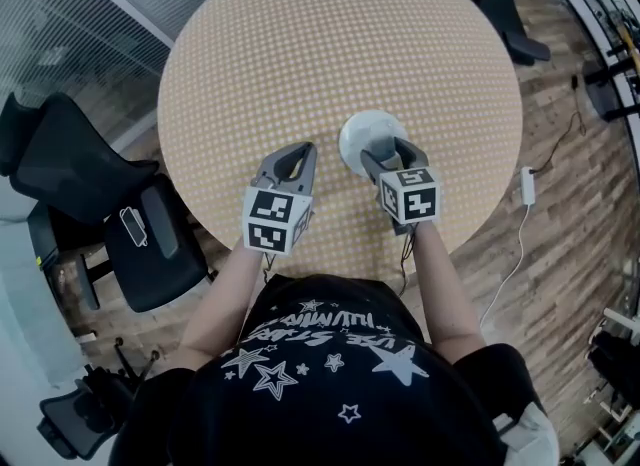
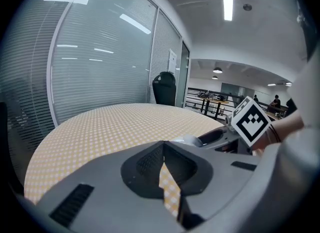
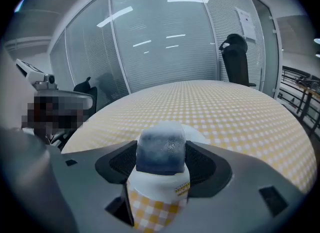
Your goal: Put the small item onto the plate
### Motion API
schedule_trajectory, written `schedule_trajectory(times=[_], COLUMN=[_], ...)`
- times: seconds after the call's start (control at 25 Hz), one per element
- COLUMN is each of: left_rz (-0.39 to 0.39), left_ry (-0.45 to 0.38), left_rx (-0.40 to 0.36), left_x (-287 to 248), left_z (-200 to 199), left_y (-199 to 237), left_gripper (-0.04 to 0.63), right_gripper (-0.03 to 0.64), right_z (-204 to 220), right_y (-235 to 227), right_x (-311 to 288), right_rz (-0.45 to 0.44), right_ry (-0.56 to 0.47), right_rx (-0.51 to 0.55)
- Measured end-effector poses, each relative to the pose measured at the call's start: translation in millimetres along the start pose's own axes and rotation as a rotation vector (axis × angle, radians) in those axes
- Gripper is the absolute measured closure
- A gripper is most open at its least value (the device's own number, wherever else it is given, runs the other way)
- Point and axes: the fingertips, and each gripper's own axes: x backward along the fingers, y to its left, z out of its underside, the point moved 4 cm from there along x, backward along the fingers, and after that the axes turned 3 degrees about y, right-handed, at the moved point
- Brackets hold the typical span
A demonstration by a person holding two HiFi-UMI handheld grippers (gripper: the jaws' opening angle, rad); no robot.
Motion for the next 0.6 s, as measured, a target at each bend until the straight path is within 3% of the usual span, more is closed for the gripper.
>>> schedule_trajectory(times=[0.4, 0.6], left_rz=[-0.019, -0.029], left_ry=[0.061, 0.066], left_rx=[0.030, 0.044], left_x=[3.8, 6.6], left_z=[23.0, 28.2], left_y=[8.4, 13.2], left_gripper=[0.591, 0.591], right_gripper=[0.316, 0.316], right_z=[7.4, 8.0], right_y=[-2.5, -2.5], right_x=[-26.6, -31.0], right_rz=[0.097, 0.103], right_ry=[0.138, 0.159], right_rx=[0.112, 0.081])
